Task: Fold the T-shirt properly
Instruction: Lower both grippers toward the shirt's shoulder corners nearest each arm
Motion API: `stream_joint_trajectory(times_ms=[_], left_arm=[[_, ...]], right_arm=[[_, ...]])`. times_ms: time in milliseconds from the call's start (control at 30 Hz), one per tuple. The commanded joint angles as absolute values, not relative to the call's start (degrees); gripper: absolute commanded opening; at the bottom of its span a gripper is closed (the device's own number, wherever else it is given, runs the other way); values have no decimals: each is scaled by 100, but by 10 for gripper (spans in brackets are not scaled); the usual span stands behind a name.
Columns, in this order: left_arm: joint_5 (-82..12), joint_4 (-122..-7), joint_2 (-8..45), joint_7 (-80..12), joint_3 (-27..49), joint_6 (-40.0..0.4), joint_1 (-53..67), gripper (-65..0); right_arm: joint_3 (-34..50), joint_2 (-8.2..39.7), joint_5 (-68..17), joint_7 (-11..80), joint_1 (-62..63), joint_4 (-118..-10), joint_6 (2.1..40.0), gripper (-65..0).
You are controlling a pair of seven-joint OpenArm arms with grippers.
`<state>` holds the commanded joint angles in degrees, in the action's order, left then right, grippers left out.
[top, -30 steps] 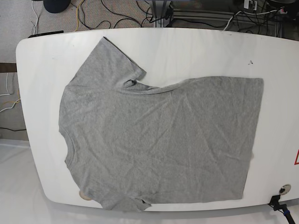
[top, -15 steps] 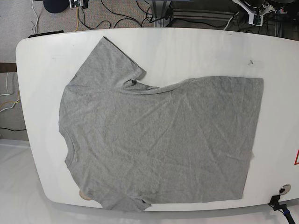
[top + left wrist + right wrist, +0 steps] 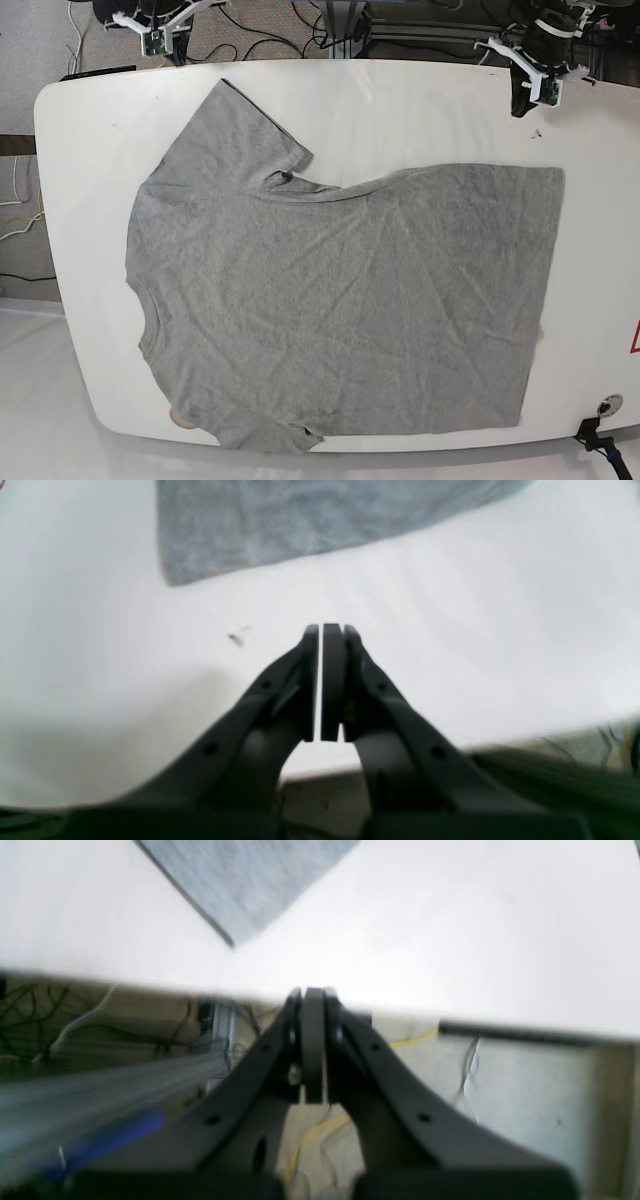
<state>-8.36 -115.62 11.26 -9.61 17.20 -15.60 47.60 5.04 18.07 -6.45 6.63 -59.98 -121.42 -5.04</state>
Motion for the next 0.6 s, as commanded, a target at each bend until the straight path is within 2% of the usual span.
stream_joint_trajectory(times_ms=[200, 267, 467, 600], left_arm=[[-826, -11592, 1135, -1338, 1594, -1570, 4494, -555], [-815, -11666, 1142, -1294, 1559, -1554, 4537, -550], [-753, -12081, 1153, -1143, 1783, -1567, 4809, -636], [-1143, -12088, 1159, -1941, 2541, -1587, 4804, -650]], right_arm=[[569, 1764, -664, 747, -5722, -12293, -492, -650], [654, 1763, -634, 784, -5685, -12317, -479, -650], [1126, 1735, -661, 915, -5551, -12482, -351, -650], [1443, 1734, -676, 928, -5474, -12536, -268, -650]])
